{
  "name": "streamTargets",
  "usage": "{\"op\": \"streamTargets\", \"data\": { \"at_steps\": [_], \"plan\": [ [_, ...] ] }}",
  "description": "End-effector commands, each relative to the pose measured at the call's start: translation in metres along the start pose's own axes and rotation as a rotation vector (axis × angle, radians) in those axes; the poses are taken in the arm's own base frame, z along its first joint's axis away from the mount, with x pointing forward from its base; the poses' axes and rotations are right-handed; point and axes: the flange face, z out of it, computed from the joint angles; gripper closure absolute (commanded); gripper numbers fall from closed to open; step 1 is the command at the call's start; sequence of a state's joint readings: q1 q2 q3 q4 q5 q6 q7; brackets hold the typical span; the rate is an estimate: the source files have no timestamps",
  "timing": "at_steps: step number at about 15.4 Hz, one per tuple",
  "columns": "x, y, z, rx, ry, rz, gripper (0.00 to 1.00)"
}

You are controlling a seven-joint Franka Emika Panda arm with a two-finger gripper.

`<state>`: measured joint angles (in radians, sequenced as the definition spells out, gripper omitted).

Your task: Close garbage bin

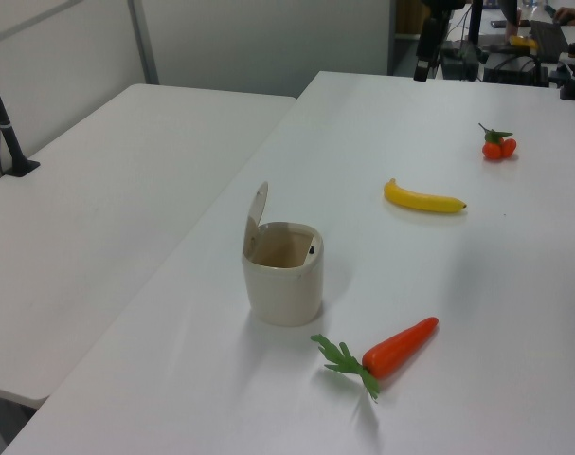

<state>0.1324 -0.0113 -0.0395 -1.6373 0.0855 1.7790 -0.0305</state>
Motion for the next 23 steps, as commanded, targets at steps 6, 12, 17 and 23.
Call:
{"op": "streamTargets", "data": {
  "at_steps": [6, 12, 17, 23],
  "plan": [
    [-0.007, 0.002, 0.000, 0.000, -0.018, -0.012, 0.00],
    [-0.006, 0.000, 0.001, 0.000, -0.015, -0.027, 0.63],
    [-0.004, -0.005, 0.004, 0.006, -0.014, -0.022, 1.00],
    [0.004, -0.015, 0.010, 0.091, 0.002, -0.013, 1.00]
  ]
}}
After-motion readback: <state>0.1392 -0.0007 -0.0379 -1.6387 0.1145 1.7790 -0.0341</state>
